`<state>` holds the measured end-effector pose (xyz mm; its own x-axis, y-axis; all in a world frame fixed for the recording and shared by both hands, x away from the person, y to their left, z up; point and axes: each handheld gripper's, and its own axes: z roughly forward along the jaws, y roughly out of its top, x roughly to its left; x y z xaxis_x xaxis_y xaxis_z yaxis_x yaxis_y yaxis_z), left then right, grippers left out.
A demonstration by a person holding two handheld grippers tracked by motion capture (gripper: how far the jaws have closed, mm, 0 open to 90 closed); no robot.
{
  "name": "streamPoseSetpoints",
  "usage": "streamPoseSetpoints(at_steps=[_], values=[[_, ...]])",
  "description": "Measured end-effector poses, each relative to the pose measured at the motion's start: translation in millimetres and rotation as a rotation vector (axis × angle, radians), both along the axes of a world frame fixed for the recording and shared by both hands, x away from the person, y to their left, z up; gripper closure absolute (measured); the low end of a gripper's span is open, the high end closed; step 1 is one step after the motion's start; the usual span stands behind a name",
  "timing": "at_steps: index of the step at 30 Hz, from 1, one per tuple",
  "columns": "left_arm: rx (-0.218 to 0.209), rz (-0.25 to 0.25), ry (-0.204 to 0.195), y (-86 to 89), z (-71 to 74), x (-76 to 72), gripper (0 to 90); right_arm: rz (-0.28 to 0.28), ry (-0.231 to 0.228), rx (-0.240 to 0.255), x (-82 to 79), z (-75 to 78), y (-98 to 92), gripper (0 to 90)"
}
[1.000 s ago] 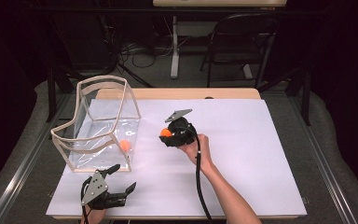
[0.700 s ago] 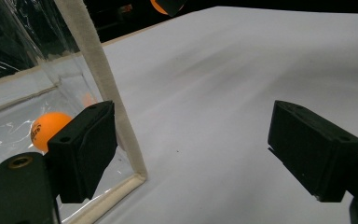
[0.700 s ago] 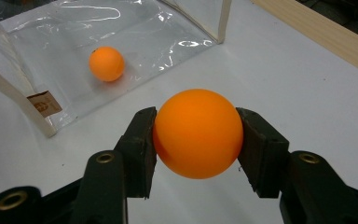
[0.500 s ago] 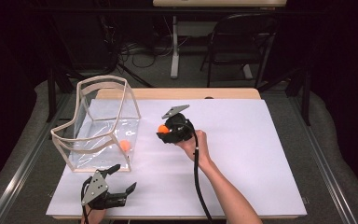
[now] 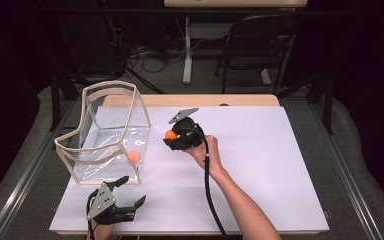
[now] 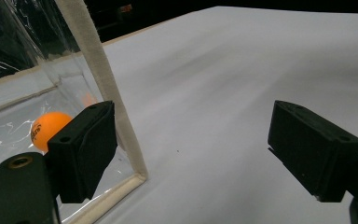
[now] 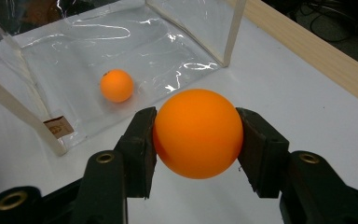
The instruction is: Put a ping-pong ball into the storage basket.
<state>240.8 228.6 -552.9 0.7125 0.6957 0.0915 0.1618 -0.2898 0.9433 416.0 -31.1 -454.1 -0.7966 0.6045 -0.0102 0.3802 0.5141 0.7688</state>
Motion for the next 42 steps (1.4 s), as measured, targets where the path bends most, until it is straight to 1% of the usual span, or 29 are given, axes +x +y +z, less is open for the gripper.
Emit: streamPoseSetpoints(at_steps=[16,30,42], values=[[-0.004,0.002,0.000,-0.1,0.0,-0.2,15.7,0.016,-0.021,-0.003,1.3,15.1,7.5,50.6],[-0.004,0.000,0.002,0.6,0.0,-0.1,15.7,0.038,-0.047,0.006,1.1,33.8,18.2,50.6],[-0.004,0.002,0.001,0.6,0.0,-0.1,15.7,0.048,-0.054,0.020,4.1,48.8,23.6,50.6]])
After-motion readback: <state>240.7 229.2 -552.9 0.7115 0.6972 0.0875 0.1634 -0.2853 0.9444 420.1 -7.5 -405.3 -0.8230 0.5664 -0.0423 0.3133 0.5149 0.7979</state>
